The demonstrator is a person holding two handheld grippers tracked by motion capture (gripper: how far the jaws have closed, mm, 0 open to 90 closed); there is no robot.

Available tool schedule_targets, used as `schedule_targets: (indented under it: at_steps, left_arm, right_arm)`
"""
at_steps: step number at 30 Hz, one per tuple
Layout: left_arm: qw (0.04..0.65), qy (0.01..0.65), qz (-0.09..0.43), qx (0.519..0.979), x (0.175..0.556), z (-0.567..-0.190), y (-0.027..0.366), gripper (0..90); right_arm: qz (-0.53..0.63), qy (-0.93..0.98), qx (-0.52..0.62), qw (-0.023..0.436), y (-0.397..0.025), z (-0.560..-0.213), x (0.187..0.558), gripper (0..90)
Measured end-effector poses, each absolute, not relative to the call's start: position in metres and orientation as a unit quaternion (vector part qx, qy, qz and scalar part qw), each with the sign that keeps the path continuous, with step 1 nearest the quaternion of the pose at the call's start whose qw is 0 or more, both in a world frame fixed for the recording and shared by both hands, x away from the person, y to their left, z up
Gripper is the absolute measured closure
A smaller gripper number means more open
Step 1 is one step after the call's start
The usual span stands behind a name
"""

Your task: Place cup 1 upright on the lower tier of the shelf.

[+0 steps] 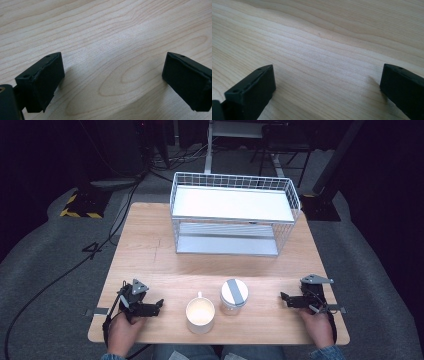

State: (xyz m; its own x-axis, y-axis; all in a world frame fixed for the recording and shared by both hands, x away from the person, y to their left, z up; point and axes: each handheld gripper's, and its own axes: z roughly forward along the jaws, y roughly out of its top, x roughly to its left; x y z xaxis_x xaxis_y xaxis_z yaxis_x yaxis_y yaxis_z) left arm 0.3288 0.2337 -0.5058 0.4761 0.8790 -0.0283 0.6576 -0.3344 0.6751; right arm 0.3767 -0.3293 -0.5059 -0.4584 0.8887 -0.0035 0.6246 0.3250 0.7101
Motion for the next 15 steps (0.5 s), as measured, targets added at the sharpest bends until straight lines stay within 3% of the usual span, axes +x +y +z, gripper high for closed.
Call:
schedule_targets:
  at_steps: [15]
  left_arm:
    - [0.314,0.495,0.179,0.790,0.3328,-0.5057,0.2305,4.7]
  right_arm:
    - [0.327,0.785,0.484,0.205,-0.3298,-0.5059,0.3759,1.2]
